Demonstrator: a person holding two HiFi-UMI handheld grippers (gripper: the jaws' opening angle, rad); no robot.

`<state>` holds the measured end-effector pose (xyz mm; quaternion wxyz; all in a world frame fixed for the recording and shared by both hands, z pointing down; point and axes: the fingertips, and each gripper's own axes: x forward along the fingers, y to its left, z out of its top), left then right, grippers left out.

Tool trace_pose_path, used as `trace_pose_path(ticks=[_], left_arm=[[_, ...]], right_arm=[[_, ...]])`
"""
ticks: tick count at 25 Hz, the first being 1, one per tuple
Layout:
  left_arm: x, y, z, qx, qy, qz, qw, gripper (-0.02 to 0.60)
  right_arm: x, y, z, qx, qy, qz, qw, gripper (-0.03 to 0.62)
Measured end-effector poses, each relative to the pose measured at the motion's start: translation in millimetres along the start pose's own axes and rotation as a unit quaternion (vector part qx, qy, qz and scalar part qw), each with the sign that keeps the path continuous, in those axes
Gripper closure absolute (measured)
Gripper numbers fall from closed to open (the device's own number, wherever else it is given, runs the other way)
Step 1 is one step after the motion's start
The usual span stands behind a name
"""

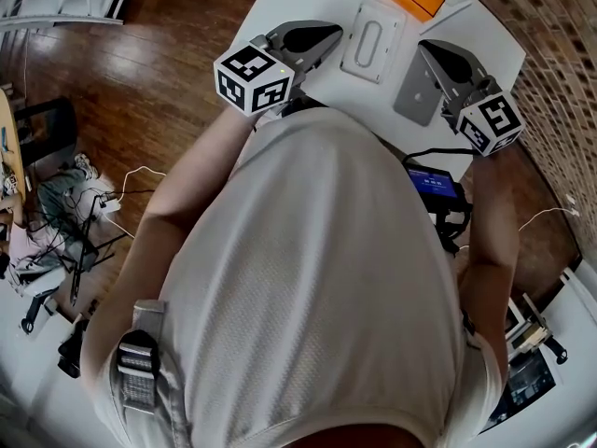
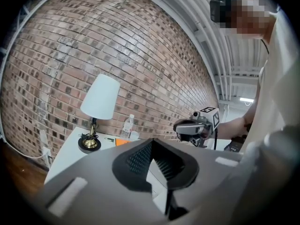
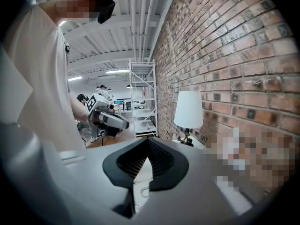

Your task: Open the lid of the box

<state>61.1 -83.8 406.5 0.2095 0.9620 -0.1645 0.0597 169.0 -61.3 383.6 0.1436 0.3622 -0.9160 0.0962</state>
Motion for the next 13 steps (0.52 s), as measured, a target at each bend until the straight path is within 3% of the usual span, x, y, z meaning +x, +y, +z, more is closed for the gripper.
trace_pose_path(ticks=[13], left_arm=[[-3.0,4.7,-1.1,-0.006,-0.004,0.009,0.9999,0.580]], right_arm=[[5.0,1.6,-1.3,-0.004,0.009,0.007,1.000,0.593]])
